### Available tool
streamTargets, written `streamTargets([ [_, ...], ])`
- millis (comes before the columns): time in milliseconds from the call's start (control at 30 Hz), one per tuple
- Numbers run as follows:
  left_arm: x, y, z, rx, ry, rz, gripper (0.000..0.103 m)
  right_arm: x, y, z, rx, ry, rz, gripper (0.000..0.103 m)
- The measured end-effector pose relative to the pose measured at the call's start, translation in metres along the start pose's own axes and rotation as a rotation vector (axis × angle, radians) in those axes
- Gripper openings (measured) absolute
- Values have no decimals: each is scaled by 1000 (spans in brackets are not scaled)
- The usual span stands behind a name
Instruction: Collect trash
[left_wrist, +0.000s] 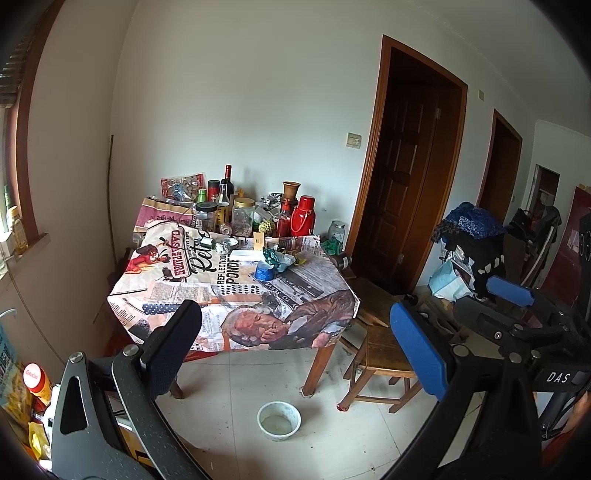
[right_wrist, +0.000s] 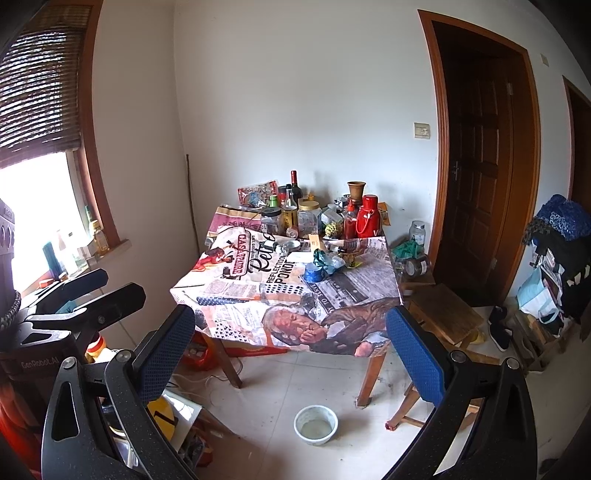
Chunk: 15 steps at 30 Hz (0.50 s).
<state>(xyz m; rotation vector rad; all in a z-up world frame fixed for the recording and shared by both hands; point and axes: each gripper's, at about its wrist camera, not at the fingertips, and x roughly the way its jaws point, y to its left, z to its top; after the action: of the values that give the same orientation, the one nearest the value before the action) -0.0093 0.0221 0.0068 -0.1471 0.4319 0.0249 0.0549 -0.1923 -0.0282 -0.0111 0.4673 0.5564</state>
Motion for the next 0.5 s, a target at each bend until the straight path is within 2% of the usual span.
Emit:
streamTargets([
  [500,28,-22,8,-4,-11,35,103,2,-5,3,-17,-12,17,103],
])
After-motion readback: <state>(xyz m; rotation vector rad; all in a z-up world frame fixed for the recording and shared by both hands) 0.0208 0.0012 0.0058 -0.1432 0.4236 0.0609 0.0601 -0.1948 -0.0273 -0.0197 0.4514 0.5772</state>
